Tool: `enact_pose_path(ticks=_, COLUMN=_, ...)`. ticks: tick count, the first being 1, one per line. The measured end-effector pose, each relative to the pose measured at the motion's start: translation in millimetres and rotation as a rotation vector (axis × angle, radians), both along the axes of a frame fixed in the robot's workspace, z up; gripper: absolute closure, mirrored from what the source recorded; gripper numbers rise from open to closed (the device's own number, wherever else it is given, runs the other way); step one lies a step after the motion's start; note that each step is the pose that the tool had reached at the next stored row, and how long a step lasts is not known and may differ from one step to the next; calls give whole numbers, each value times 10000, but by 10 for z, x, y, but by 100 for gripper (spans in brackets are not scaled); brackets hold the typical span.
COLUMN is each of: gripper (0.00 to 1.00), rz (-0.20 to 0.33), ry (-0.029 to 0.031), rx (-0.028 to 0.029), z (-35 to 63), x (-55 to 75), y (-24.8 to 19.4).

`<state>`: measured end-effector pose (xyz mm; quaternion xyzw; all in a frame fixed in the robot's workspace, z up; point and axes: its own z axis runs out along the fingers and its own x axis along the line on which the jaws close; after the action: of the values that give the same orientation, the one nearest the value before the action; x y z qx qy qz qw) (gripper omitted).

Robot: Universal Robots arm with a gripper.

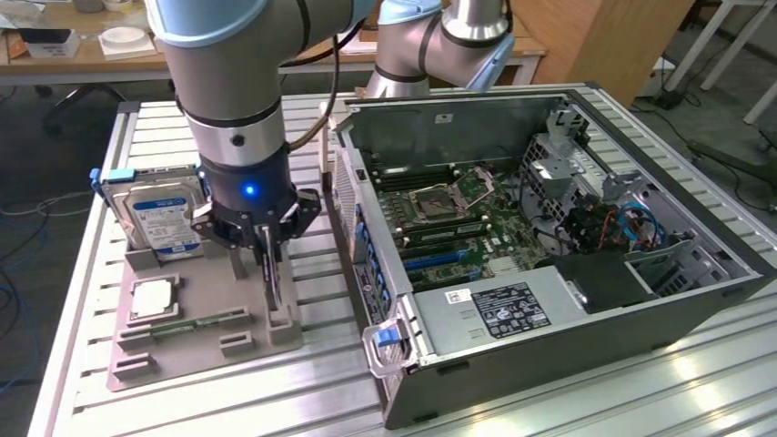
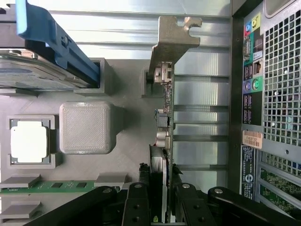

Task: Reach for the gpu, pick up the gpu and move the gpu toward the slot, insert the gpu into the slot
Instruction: 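Pick up the gpu and move the gpu toward the slot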

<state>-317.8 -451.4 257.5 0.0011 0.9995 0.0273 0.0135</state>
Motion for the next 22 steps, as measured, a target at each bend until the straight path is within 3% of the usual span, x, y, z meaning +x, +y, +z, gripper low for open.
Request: enact_pose_path(ticks=22, gripper=73, rz=0, ry=0, rx=6, z=207, x=0, y=0)
